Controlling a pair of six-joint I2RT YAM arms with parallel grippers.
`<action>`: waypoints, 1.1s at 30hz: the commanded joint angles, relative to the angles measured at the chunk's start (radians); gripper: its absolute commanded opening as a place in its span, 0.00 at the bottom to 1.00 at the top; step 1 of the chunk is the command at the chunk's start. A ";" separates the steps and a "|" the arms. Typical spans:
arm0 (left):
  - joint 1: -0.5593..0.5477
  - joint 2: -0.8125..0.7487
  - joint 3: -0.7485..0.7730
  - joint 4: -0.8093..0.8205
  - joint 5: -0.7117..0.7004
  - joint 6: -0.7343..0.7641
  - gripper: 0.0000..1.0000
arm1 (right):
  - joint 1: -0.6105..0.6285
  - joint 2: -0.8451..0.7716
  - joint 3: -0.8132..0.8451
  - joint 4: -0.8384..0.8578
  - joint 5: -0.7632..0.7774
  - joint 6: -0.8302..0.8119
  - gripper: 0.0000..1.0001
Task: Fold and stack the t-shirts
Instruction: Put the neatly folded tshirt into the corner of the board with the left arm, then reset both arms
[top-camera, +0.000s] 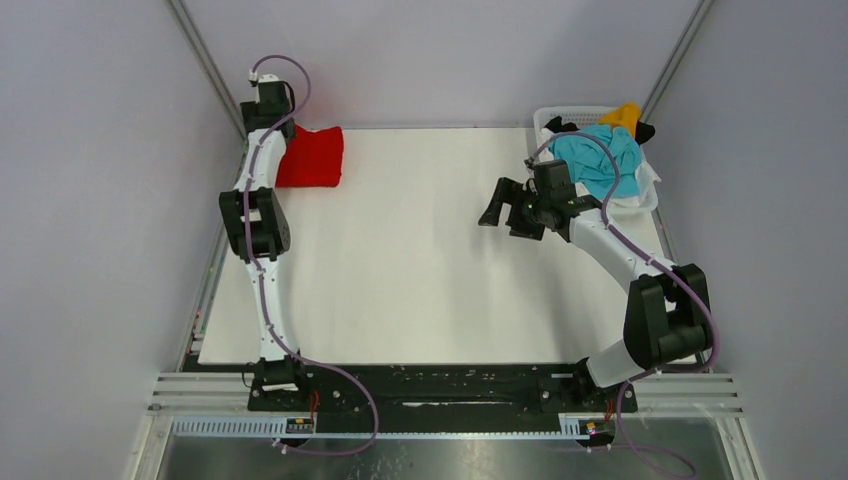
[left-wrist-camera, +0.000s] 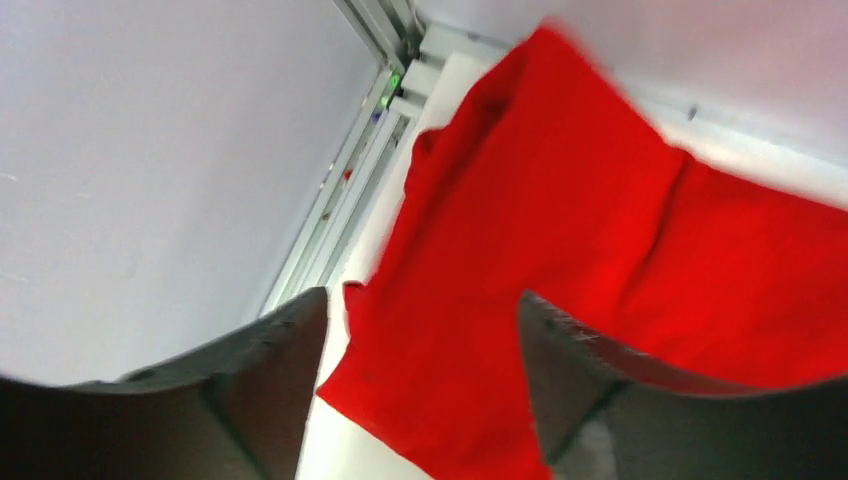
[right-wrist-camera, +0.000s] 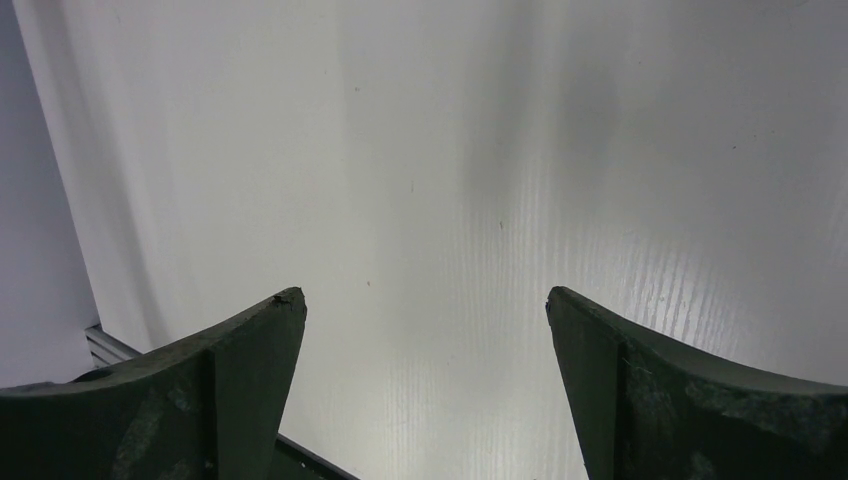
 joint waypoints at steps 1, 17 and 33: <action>0.005 -0.008 0.070 0.103 -0.040 -0.037 0.95 | -0.003 -0.024 0.017 -0.008 0.038 -0.018 0.99; -0.134 -0.680 -0.783 0.167 0.211 -0.405 0.99 | -0.009 -0.327 -0.264 0.077 0.145 -0.026 0.99; -0.465 -1.647 -1.704 0.187 0.278 -0.606 0.99 | -0.010 -0.773 -0.627 0.074 0.435 0.011 1.00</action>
